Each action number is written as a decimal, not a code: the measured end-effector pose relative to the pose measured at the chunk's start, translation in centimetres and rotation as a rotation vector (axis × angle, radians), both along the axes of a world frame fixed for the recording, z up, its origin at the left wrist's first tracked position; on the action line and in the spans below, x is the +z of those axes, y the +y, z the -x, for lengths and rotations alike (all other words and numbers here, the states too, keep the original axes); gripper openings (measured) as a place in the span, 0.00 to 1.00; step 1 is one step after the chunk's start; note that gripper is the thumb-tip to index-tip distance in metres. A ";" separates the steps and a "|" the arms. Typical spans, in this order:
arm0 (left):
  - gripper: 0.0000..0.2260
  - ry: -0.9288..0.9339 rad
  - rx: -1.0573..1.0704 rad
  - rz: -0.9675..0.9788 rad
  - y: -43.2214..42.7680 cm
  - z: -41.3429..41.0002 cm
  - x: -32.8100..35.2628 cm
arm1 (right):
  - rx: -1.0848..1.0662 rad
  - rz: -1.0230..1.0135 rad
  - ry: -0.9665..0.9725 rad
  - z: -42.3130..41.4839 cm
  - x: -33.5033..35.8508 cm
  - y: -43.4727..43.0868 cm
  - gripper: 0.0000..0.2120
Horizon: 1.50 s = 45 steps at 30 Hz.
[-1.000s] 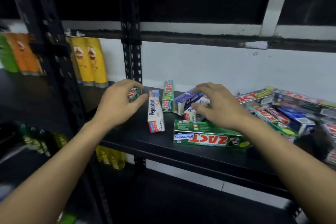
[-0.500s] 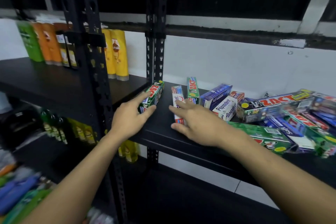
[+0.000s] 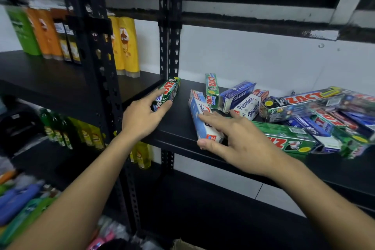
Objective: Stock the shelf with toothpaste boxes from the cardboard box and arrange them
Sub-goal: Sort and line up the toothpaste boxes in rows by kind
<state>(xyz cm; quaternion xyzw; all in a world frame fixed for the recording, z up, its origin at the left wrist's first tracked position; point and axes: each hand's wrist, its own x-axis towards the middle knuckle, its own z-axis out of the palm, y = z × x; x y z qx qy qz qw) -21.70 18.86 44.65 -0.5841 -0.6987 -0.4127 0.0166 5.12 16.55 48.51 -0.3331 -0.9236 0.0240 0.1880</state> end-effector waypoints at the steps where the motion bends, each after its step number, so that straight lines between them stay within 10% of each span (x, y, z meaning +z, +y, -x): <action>1: 0.22 -0.005 -0.001 -0.001 0.0 0.0 0.0 | 0.009 -0.001 0.010 -0.1 -0.1 -0.1 0.32; 13: 0.21 -0.024 0.010 -0.001 0.2 0.0 0.0 | 0.035 0.013 0.244 0.3 -1.5 -0.9 0.15; 37: 0.21 -0.136 -0.068 0.081 2.7 0.5 2.8 | -0.168 -0.020 -0.003 0.4 2.6 2.2 0.22; 45: 0.22 -0.269 -0.024 -0.020 3.4 1.1 2.4 | -0.286 0.039 0.092 1.8 7.4 12.8 0.08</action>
